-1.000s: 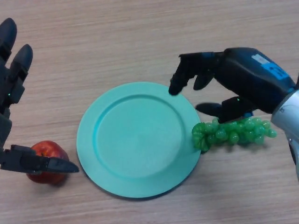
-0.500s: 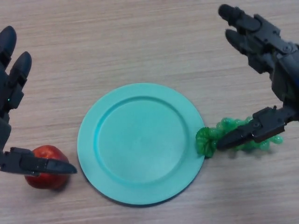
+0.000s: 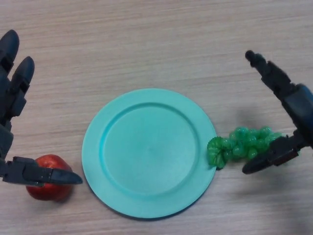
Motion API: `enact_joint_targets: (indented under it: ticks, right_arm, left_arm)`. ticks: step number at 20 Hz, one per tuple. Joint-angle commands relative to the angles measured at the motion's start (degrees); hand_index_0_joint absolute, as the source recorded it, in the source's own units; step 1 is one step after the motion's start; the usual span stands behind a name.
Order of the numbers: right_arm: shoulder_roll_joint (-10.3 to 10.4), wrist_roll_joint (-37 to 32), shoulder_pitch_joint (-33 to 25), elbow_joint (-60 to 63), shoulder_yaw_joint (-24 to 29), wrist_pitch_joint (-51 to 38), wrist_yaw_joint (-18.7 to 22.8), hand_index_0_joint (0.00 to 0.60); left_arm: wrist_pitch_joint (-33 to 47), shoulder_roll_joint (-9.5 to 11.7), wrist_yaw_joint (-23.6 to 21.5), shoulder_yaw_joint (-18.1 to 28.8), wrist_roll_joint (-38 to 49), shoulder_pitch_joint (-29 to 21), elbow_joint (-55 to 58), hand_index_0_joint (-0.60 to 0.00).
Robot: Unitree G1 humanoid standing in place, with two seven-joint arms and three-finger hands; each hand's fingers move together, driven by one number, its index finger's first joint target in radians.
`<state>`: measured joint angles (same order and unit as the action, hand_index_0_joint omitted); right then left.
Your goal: Pick up the green grapes and place it on the plate
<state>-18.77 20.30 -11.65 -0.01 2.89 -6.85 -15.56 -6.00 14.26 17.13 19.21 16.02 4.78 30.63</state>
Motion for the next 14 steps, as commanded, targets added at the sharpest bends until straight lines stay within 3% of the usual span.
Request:
enact_joint_targets:
  ticks: [1, 5, 6, 7, 10, 11, 14]
  right_arm:
    - [-2.4, 2.0, -1.2, 0.7, 3.7, -11.2, 4.6, 0.0]
    - [-3.4, 7.3, -1.8, 8.6, 3.2, -16.0, 7.2, 0.0]
    - [-3.5, 7.8, -1.9, 9.0, 3.2, -16.3, 7.4, 0.05]
    - [-3.9, 9.7, -2.2, 10.3, 3.1, -17.1, 8.2, 0.2]
    - [-6.0, 18.5, -4.7, 17.2, 2.6, -20.6, 12.5, 0.55]
    - [-6.7, 22.4, -5.3, 18.9, 2.7, -20.0, 15.3, 0.6]
    - [-7.1, 24.9, -5.7, 18.0, 2.4, -18.3, 16.6, 0.6]
  left_arm:
    - [8.9, 1.8, -0.1, 4.2, 0.5, -0.7, 3.3, 0.0]
    - [9.1, 1.9, 0.1, 3.8, -0.1, -0.9, 3.2, 0.0]
    - [9.2, 1.9, 0.1, 3.8, -0.1, -0.9, 3.2, 0.0]
    - [9.1, 2.0, 0.2, 3.8, -0.1, -0.9, 3.2, 0.0]
    - [9.5, 1.8, 0.3, 3.4, -0.3, -0.8, 3.2, 0.0]
    - [9.6, 1.6, 0.4, 3.2, -0.1, -0.7, 3.1, 0.0]
    - [9.6, 1.6, 0.4, 3.2, 0.0, -0.6, 2.9, 0.0]
